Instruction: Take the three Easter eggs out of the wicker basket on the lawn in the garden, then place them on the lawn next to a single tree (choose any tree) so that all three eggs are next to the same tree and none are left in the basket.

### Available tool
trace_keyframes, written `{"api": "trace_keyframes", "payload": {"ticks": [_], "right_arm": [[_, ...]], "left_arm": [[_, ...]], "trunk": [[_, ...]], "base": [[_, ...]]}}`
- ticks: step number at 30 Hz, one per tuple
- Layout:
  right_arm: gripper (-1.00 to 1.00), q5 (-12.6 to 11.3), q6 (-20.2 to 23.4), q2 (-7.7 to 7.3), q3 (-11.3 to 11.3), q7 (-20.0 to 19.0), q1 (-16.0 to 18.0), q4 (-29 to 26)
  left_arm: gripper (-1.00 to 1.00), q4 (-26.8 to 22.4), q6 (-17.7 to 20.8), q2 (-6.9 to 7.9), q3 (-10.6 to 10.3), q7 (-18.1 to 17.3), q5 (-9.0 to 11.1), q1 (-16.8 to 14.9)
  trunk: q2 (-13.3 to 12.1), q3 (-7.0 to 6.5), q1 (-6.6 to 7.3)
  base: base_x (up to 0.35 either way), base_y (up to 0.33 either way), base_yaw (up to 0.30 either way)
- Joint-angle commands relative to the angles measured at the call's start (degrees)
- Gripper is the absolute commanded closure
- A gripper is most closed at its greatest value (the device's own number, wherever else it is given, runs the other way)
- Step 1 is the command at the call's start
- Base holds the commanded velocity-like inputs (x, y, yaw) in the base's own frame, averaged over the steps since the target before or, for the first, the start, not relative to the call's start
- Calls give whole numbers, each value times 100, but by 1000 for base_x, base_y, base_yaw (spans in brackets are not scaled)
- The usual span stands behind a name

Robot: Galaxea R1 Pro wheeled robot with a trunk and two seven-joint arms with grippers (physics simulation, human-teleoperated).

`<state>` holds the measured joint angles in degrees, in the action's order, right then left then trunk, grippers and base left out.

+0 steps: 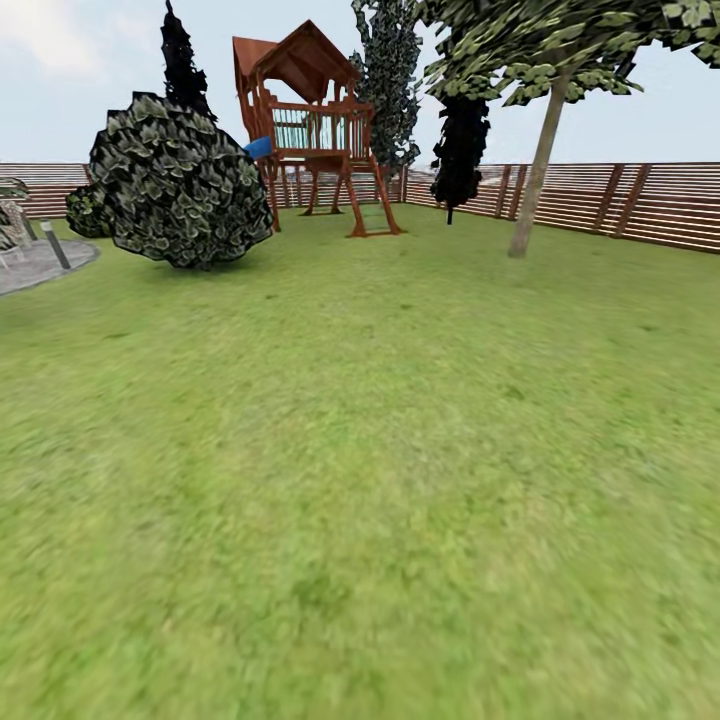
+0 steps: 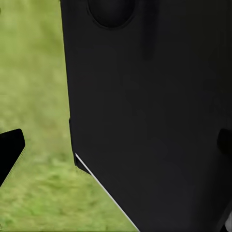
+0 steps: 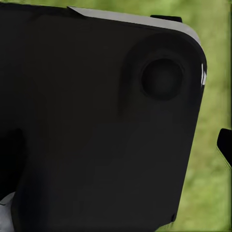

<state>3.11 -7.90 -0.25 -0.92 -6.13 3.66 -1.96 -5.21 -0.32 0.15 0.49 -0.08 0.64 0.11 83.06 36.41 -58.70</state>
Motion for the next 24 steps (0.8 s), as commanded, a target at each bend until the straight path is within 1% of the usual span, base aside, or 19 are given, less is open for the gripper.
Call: {"api": "trace_keyframes", "payload": {"ticks": [1,24], "right_arm": [[-100,32,-19,-2,-5,-6,3,3],[-100,32,-19,-2,-5,-9,3,5]], "left_arm": [[-100,-6,-3,-2,3,-1,7,2],[-100,-7,-3,0,1,-1,7,4]], "trunk": [[2,4,-3],[2,4,-3]], "base": [[320,0,0],[320,0,0]]}}
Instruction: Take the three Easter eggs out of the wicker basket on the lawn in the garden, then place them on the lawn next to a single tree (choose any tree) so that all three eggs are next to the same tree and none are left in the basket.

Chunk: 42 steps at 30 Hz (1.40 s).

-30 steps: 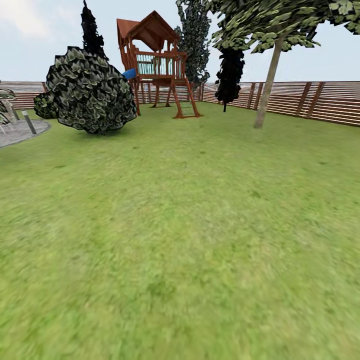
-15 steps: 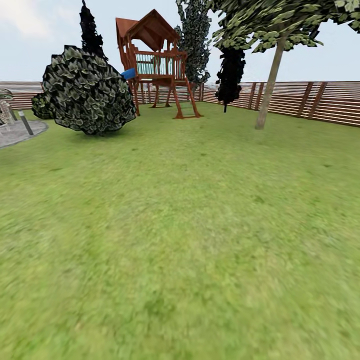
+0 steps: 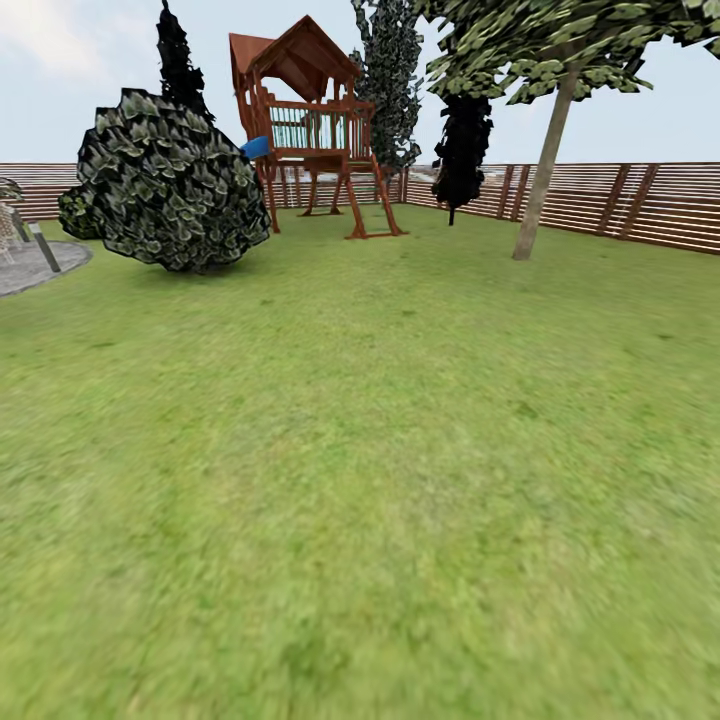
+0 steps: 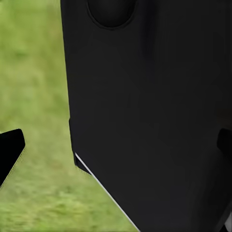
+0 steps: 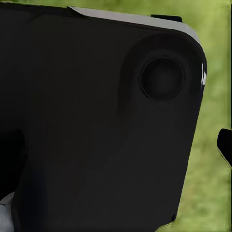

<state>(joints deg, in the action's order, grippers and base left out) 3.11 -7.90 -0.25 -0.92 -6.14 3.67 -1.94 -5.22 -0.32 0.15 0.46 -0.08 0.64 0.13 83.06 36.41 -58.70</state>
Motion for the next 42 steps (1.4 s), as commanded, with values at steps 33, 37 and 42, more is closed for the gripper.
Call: {"api": "trace_keyframes", "payload": {"ticks": [33,37,42], "right_arm": [[-100,32,-19,-2,-5,-7,3,2],[-100,32,-19,-2,-5,-8,3,2],[-100,32,-19,-2,-5,-10,3,4]], "left_arm": [[-100,-7,-3,0,4,-1,7,0],[-100,-7,-3,-2,3,-1,7,-1],[-100,-10,-3,1,3,-1,7,1]], "trunk": [[2,4,-3],[2,4,-3],[2,4,-3]], "base": [[320,0,0],[320,0,0],[320,0,0]]}}
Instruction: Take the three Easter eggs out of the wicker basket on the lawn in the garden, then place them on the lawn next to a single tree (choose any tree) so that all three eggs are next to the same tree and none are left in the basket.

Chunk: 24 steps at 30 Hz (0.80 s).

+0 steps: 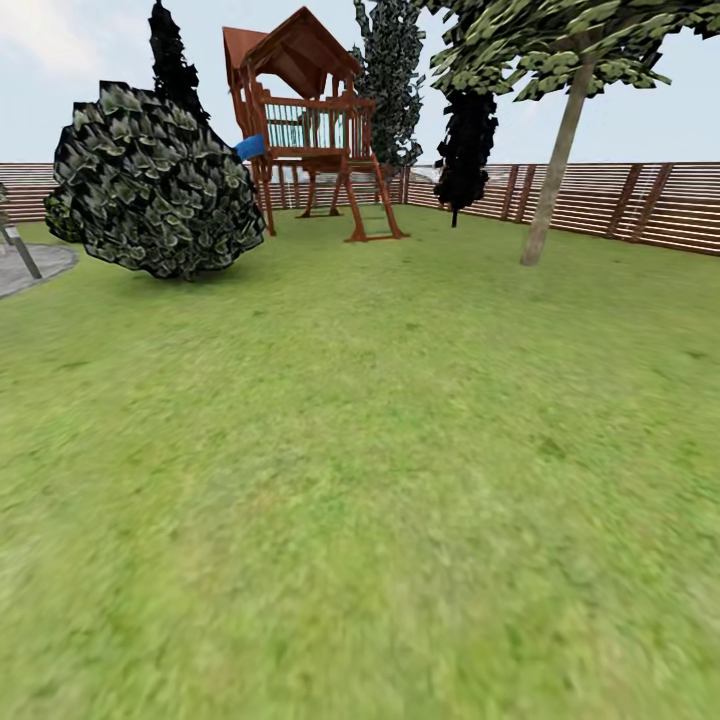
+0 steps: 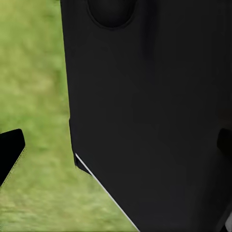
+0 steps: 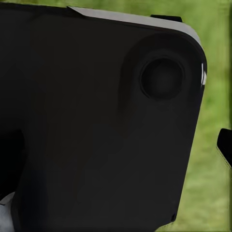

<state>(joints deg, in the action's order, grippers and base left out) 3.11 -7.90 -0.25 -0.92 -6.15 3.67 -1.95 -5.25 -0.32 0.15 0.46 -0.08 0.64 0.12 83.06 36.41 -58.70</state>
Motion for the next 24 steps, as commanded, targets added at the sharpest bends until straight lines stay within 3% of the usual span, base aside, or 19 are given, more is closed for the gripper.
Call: {"api": "trace_keyframes", "payload": {"ticks": [1,24], "right_arm": [[-100,32,-19,-2,-5,-7,3,4],[-100,32,-19,-2,-5,-5,3,2]], "left_arm": [[-100,-6,-3,0,4,-1,7,2],[-100,-4,-3,2,6,-1,7,2]], "trunk": [[2,4,-3],[2,4,-3]], "base": [[320,0,0],[320,0,0]]}}
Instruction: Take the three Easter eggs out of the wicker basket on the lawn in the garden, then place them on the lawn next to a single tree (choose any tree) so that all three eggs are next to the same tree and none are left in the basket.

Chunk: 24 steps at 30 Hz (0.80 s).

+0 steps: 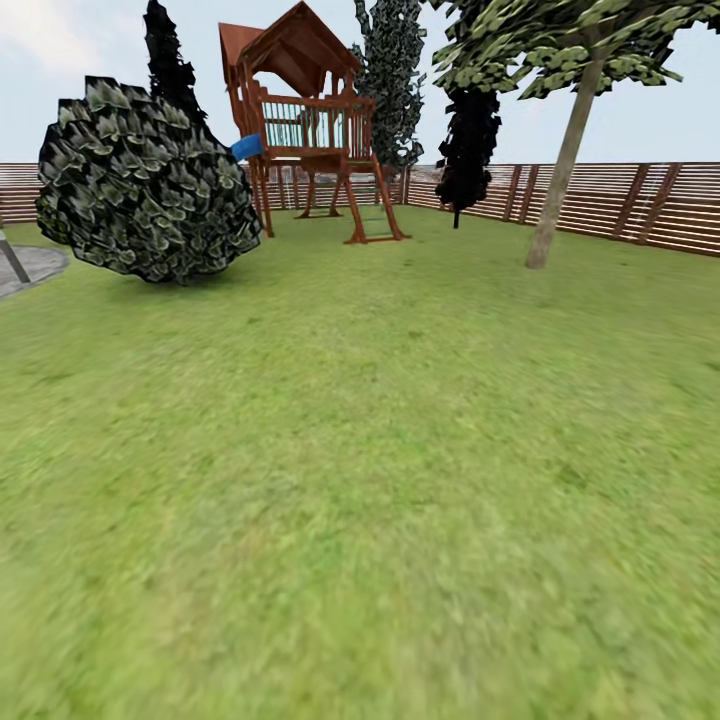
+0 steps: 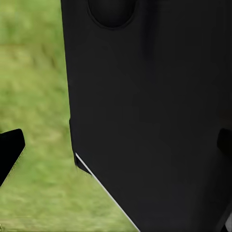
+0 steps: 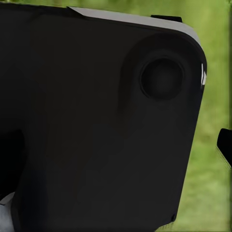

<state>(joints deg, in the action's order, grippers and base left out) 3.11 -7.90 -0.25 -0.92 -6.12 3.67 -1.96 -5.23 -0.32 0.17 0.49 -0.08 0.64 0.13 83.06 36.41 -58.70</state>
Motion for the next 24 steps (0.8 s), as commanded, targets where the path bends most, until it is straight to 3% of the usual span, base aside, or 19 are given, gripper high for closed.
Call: {"api": "trace_keyframes", "payload": {"ticks": [1,24], "right_arm": [[-100,32,-19,-2,-5,-9,3,4],[-100,49,-8,-9,-22,-5,3,20]], "left_arm": [[-100,-8,-3,0,2,-1,7,2],[-100,-5,-3,-2,4,-2,7,0]], "trunk": [[2,4,-3],[2,4,-3]], "base": [[320,0,0],[320,0,0]]}}
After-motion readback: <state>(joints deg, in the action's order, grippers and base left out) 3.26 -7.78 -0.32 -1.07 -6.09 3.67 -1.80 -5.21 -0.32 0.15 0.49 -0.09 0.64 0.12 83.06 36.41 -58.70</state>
